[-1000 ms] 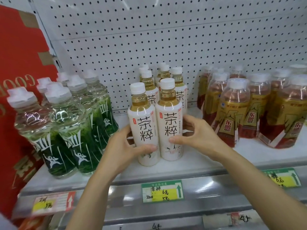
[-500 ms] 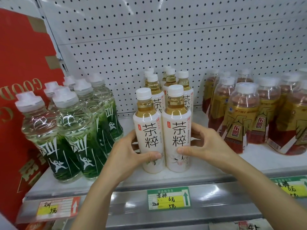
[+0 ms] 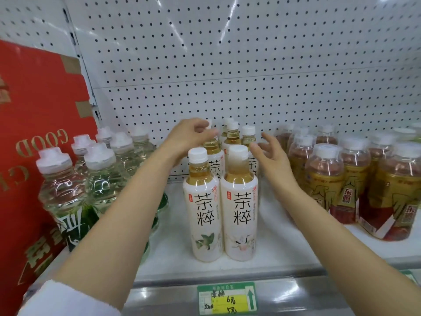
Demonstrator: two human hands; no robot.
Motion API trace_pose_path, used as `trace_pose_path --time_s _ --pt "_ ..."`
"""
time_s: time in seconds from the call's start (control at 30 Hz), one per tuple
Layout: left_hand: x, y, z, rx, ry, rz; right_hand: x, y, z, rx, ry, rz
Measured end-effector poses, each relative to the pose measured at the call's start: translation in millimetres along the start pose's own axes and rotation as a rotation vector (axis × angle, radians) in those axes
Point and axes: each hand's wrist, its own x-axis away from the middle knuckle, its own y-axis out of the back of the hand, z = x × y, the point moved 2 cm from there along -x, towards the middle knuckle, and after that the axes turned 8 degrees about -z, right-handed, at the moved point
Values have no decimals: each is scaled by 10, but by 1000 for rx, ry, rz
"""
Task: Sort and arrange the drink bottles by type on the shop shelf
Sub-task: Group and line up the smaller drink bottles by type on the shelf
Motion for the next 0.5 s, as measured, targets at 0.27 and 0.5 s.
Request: trace_pose_path --time_s 0.27,0.5 --pt "-43 -85 151 76 27 10 -115 -115 -45 -30 -49 116" --pt "174 118 293 159 34 42 128 -230 -16 -177 -132 292"
